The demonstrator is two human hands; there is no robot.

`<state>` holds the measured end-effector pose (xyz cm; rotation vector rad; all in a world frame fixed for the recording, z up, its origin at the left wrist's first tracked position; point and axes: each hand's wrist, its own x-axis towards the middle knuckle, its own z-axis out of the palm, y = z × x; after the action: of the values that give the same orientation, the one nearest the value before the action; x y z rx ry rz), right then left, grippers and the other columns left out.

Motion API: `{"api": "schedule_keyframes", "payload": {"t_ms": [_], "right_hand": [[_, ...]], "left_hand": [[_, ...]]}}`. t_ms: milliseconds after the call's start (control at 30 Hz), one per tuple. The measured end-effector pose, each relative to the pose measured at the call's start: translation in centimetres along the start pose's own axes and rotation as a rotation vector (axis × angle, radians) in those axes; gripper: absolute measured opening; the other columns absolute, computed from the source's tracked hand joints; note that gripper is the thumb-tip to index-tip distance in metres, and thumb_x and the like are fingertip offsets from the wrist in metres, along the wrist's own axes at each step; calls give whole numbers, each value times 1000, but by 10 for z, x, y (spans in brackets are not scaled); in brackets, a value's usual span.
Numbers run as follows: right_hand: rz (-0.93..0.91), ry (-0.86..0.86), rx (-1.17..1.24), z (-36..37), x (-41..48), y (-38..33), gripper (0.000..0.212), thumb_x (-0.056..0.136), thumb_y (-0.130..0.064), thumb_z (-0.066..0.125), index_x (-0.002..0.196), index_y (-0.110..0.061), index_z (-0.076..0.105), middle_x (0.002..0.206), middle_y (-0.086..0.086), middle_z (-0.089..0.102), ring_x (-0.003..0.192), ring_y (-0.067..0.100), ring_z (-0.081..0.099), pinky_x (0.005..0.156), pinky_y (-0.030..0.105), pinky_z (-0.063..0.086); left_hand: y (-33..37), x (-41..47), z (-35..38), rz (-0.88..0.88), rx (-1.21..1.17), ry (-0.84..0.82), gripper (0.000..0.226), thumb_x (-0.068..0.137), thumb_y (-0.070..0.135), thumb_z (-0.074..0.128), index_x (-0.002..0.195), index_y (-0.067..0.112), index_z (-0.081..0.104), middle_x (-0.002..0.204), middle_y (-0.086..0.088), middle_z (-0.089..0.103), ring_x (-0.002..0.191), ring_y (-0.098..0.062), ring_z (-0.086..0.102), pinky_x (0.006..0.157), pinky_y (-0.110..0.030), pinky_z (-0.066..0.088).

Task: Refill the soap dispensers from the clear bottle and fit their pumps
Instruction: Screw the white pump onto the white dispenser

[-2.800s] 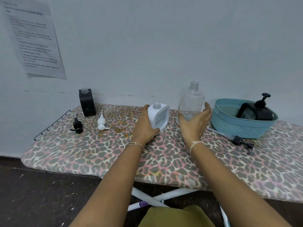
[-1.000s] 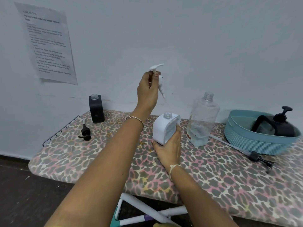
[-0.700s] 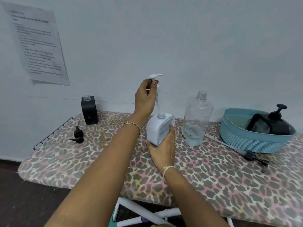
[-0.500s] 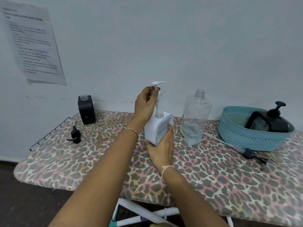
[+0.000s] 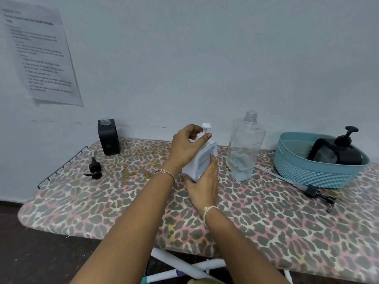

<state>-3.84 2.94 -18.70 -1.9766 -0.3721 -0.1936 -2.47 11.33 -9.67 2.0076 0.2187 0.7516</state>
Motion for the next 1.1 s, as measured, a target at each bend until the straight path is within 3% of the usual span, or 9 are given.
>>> {"api": "schedule_keyframes", "payload": {"t_ms": [167, 300, 467, 567, 700, 800, 933, 1100], "right_hand": [[2, 9, -19, 0, 0, 0, 99, 76, -23, 78, 150, -11, 14, 152, 10, 30, 139, 26, 32, 108, 45, 38], [7, 0, -28, 0, -1, -1, 98, 77, -23, 78, 150, -11, 14, 152, 9, 29, 140, 26, 31, 108, 45, 38], [19, -18, -43, -2, -1, -2, 97, 78, -22, 76, 151, -11, 13, 154, 9, 27, 141, 26, 29, 110, 45, 36], [19, -23, -51, -3, -1, -2, 96, 78, -20, 76, 151, -11, 13, 153, 10, 27, 139, 27, 31, 108, 45, 38], [22, -23, -59, -4, -1, -3, 97, 78, -17, 76, 151, -12, 13, 154, 10, 27, 140, 26, 31, 108, 44, 38], [21, -22, -51, -4, -2, -4, 97, 78, -19, 76, 151, -11, 13, 153, 9, 27, 141, 25, 29, 109, 44, 37], [30, -19, -34, -4, -2, -4, 99, 77, -25, 77, 151, -11, 13, 154, 9, 27, 141, 25, 28, 110, 45, 36], [29, -19, -20, -5, -2, -3, 98, 78, -27, 77, 151, -11, 14, 154, 8, 26, 142, 24, 25, 112, 45, 33]], "left_hand": [[3, 3, -4, -12, 110, -21, 15, 87, 32, 69, 90, 19, 64, 90, 10, 63, 79, -2, 58, 64, -4, 39], [2, 6, -6, -56, 96, -34, 20, 89, 30, 64, 98, 14, 72, 107, 1, 58, 98, -11, 55, 79, -21, 37], [0, 0, -1, -69, 54, -6, 32, 76, 45, 79, 95, 21, 73, 92, 7, 69, 84, -7, 62, 72, -16, 46], [-3, 0, -2, -71, 42, 30, 29, 74, 38, 83, 95, 22, 70, 85, 12, 68, 83, -4, 63, 74, -19, 48], [-1, -2, -12, -113, -26, -17, 42, 72, 34, 85, 105, 27, 60, 93, 10, 69, 87, -5, 65, 77, -18, 51], [-1, -3, -18, -175, -12, -30, 37, 72, 33, 84, 101, 23, 63, 92, 9, 70, 83, -3, 65, 69, -16, 48], [3, -1, -18, -187, 24, -42, 24, 79, 32, 75, 100, 21, 69, 93, 5, 72, 77, -1, 63, 70, -20, 42], [7, 1, -8, -147, 68, -19, 41, 65, 44, 87, 88, 18, 65, 81, 7, 66, 72, -4, 60, 63, -12, 43]]}}
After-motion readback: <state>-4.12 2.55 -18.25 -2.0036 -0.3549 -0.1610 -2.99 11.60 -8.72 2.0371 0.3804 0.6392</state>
